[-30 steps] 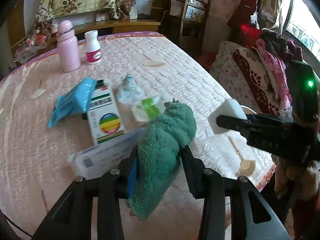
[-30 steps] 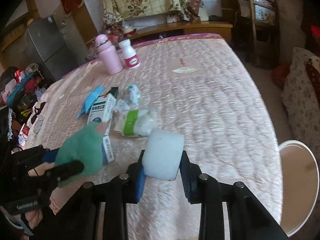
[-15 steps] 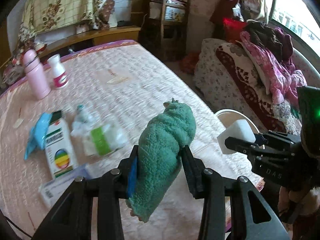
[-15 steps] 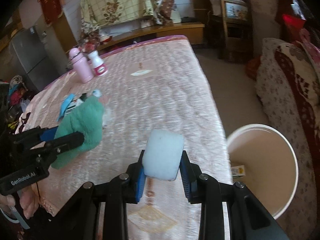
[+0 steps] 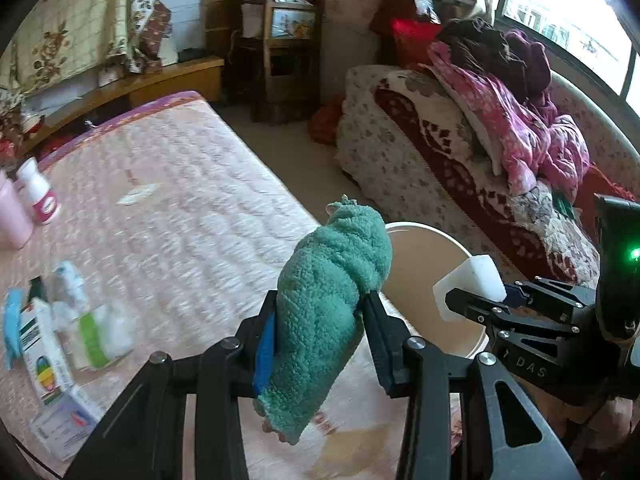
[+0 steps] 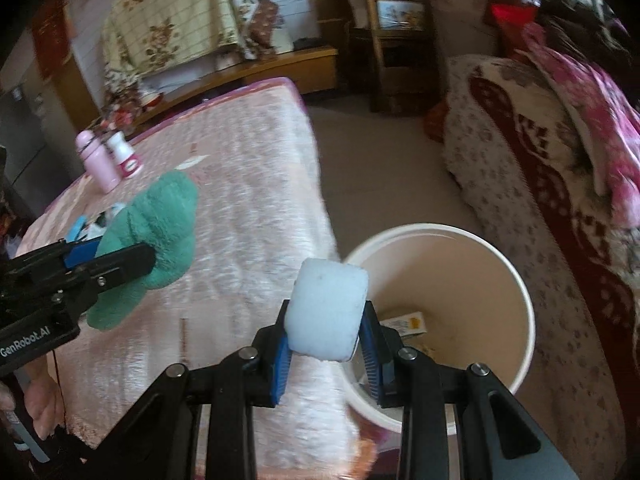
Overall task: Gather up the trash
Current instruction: 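Grasp the white foam with the right tool while the left tool grasps the green cloth, then carry both items over the white bucket and open both tools to drop them, then return both tools to the pile and approach the medicine box and wipes pack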
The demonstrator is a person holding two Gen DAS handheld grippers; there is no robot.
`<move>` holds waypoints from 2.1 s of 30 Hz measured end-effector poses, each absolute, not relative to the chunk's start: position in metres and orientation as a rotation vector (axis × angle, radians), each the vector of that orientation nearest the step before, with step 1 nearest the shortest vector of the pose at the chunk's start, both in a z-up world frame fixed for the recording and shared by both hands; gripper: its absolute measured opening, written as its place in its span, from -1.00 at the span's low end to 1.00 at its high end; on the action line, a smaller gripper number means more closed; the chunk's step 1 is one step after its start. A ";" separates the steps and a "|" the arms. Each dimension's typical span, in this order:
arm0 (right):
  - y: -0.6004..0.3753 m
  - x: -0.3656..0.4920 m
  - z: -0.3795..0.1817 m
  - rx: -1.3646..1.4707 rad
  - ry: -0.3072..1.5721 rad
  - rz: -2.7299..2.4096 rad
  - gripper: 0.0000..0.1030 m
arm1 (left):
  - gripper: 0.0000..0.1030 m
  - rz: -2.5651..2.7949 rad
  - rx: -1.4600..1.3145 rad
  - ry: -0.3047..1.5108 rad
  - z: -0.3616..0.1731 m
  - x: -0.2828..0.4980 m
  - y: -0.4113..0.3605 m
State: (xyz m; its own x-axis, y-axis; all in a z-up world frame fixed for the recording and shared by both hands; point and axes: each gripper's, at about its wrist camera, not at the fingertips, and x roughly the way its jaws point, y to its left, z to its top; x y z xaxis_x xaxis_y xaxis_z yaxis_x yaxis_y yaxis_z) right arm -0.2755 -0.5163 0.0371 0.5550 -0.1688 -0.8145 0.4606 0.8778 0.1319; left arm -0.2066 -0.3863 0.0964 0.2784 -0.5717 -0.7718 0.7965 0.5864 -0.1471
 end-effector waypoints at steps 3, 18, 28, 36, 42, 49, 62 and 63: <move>-0.531 -0.287 0.034 0.367 0.916 -0.425 -0.35 | -0.17 -0.958 0.301 0.901 0.092 -0.212 -0.405; -0.578 -0.315 0.014 0.417 0.933 -0.580 -0.01 | 0.05 -1.075 0.210 0.936 0.081 -0.222 -0.447; -0.583 -0.322 0.014 0.451 0.914 -0.612 0.45 | 0.46 -1.043 0.217 0.878 0.091 -0.222 -0.433; -0.565 -0.314 0.021 0.398 0.900 -0.593 0.45 | 0.46 -0.931 0.243 0.852 0.092 -0.210 -0.404; -0.548 -0.302 0.024 0.381 0.904 -0.558 0.45 | 0.46 -0.869 0.250 0.822 0.098 -0.203 -0.375; -0.519 -0.279 0.025 0.364 0.906 -0.488 0.45 | 0.46 -0.786 0.255 0.801 0.103 -0.191 -0.328; -0.437 -0.213 0.021 0.304 0.936 -0.286 0.45 | 0.46 -0.554 0.239 0.809 0.100 -0.142 -0.193; -0.432 -0.209 0.021 0.297 0.939 -0.272 0.45 | 0.46 -0.518 0.248 0.809 0.098 -0.136 -0.183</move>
